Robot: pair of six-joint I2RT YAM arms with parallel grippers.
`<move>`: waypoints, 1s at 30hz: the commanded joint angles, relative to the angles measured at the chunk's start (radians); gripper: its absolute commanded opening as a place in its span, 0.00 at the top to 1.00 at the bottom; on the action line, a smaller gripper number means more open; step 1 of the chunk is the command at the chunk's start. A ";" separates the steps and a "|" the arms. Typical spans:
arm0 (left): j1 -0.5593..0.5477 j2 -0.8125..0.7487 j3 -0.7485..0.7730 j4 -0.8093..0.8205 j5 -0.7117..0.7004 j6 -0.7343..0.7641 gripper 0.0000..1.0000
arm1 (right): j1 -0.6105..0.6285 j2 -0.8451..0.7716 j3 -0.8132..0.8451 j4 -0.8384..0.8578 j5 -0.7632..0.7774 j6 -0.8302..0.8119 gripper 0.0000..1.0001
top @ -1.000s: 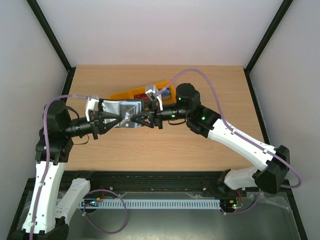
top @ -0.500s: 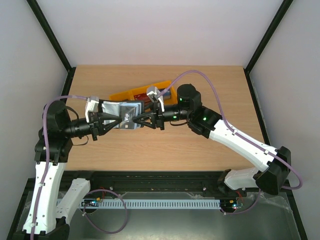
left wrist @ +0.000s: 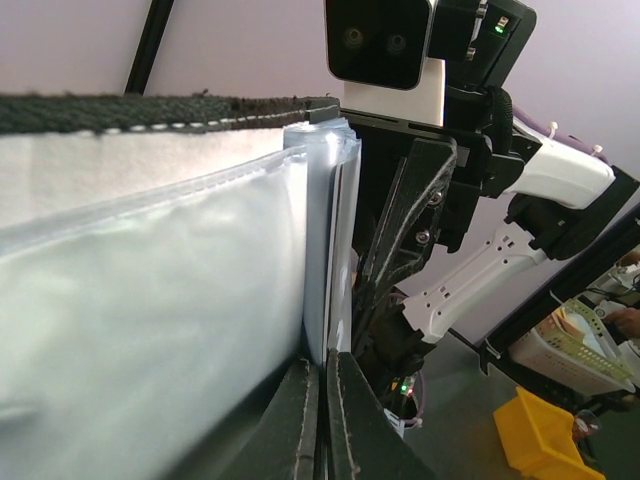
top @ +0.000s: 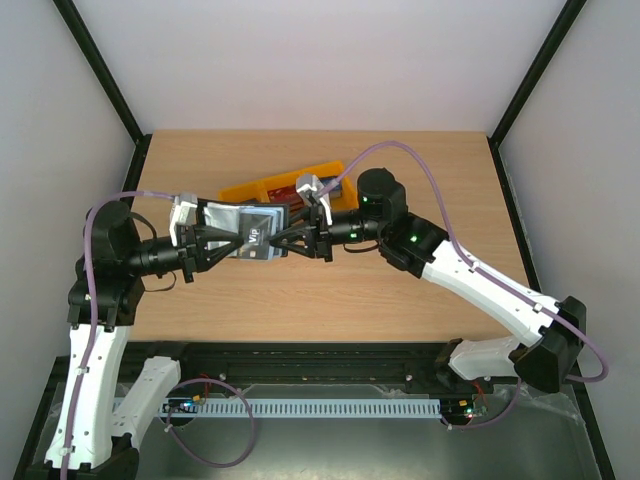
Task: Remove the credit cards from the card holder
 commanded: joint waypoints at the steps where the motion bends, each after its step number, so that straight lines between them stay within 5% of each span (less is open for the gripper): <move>1: 0.014 -0.003 0.026 0.005 0.006 0.009 0.98 | -0.002 -0.034 -0.005 -0.010 -0.041 -0.020 0.77; 6: 0.014 -0.007 0.019 0.006 0.016 0.008 0.98 | -0.002 -0.032 0.000 0.000 -0.047 -0.014 0.98; 16: 0.016 -0.022 -0.016 0.029 0.015 -0.011 0.84 | -0.003 -0.029 0.002 0.014 -0.082 -0.010 0.98; 30: 0.019 -0.025 -0.008 0.008 0.020 0.007 0.98 | -0.010 -0.040 0.001 -0.004 -0.073 -0.039 0.98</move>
